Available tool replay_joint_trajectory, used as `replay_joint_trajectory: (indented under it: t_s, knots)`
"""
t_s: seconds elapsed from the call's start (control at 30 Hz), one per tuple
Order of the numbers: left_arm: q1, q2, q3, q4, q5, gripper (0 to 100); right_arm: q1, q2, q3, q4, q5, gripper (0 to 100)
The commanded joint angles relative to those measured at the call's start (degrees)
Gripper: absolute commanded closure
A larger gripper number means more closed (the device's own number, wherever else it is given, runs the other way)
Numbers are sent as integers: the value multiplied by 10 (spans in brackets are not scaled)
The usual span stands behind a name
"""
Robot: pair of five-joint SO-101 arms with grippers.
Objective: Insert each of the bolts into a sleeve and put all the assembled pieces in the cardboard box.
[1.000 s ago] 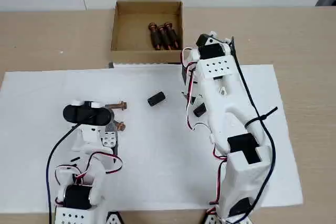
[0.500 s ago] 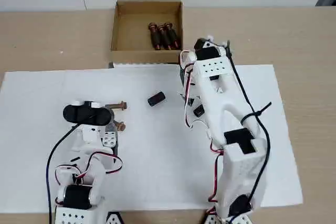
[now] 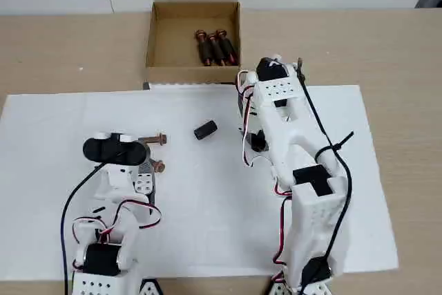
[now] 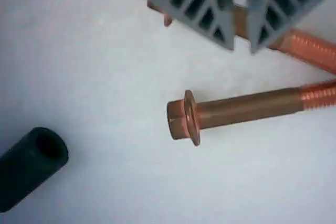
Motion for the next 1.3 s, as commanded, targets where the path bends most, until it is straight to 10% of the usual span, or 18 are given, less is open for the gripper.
replay_joint_trajectory:
  t_s: [0.0, 0.8, 1.27]
  knots:
    - [-4, -5, -2, -12, -1, 994, 0, -4, -7, -5, -4, 991]
    - [-1, -5, -2, -12, -4, 994, 1, -255, -69, 100, 26, 996]
    - [-4, -4, -114, 77, -37, 994, 86, -490, 207, 95, 25, 996]
